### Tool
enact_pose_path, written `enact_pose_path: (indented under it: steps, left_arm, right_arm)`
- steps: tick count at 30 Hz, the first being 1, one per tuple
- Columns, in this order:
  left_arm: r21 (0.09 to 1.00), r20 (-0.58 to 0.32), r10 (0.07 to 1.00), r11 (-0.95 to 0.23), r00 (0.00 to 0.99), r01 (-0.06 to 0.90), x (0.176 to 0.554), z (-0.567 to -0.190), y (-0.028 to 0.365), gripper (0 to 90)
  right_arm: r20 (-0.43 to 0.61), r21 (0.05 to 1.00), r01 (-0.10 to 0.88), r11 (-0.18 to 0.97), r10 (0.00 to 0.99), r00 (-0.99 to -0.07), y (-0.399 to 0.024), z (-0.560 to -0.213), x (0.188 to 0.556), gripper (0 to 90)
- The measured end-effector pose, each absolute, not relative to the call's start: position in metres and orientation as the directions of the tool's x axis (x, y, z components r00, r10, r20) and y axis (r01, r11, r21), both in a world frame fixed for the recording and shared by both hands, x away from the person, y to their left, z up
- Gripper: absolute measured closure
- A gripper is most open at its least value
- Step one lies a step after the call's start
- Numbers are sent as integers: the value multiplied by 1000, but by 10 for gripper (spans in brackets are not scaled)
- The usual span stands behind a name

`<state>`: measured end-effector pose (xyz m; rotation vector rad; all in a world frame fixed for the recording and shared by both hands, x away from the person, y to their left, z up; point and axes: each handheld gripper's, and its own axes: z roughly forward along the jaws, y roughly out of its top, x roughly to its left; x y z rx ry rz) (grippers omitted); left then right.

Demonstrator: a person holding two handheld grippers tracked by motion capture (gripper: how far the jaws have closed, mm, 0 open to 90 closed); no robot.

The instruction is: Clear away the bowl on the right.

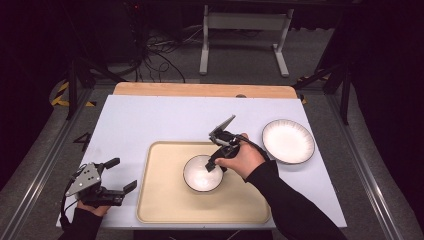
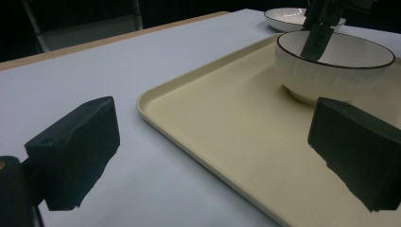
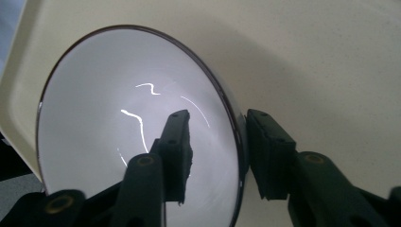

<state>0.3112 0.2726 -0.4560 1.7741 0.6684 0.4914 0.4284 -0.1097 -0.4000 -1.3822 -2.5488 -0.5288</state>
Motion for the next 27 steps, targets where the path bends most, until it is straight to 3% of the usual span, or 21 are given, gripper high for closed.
enact_pose_path:
  steps: [2, 6, 18, 27]
  left_arm:
    - [957, -3, 658, -217, 753, 194, 311, -456, 273, 38]
    - [956, 0, 656, -222, 755, 194, 312, -456, 273, 38]
    - [955, -2, 659, -223, 752, 198, 312, -456, 272, 42]
    - [955, -5, 660, -219, 751, 198, 312, -456, 272, 42]
  right_arm:
    - [343, 229, 829, 511, 754, -560, -110, -398, 429, 495]
    - [307, 281, 800, 529, 741, -598, -111, -392, 428, 428]
    - [271, 440, 715, 544, 678, -683, -118, -357, 411, 371]
    - [242, 473, 686, 554, 667, -705, -121, -354, 402, 332]
